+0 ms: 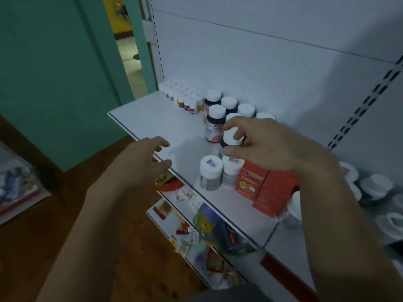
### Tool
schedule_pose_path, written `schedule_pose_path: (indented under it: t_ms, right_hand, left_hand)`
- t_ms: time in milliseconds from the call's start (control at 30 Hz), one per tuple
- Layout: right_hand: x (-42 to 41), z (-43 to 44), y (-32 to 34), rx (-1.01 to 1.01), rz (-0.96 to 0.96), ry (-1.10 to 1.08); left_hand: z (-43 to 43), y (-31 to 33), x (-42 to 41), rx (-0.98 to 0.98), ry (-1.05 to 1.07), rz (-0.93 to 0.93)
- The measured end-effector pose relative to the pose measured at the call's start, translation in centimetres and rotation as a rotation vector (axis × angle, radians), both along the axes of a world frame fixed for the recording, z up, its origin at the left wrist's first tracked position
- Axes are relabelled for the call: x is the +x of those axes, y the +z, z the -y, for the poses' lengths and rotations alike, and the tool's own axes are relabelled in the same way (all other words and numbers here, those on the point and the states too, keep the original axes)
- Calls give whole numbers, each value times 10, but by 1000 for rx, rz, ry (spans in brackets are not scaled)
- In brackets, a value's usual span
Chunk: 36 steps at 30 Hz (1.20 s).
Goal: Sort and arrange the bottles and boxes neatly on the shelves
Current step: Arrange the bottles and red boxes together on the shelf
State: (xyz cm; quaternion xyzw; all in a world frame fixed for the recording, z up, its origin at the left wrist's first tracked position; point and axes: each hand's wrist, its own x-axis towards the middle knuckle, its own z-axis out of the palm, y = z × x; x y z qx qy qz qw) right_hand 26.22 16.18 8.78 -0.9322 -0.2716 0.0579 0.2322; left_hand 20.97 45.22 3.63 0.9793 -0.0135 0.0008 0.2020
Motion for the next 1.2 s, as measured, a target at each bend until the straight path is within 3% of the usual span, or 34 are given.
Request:
schedule_pose_path:
  t_ms: [200, 367, 533, 667, 800, 1033, 1200]
  right_hand:
    - [34, -9, -9, -128, -55, -112]
    - [74, -36, -15, -56, -39, -243]
    - [112, -73, -20, -249, -30, -424]
    - [126, -96, -26, -363, -35, -540]
    - [132, -119, -31, -406, -15, -639]
    - [137, -136, -45, -459, 63, -796]
    - [134, -139, -38, -464, 117, -742]
  left_hand:
    - [-7, -10, 100, 16, -144, 9]
    - [7, -3, 183, -6, -343, 69]
    - [8, 11, 262, 106, -497, 93]
    - [2, 11, 312, 87, -664, 41]
    - [18, -2, 338, 41, -899, 1]
    - [16, -17, 361, 51, -950, 51]
    - [8, -9, 363, 112, -972, 62]
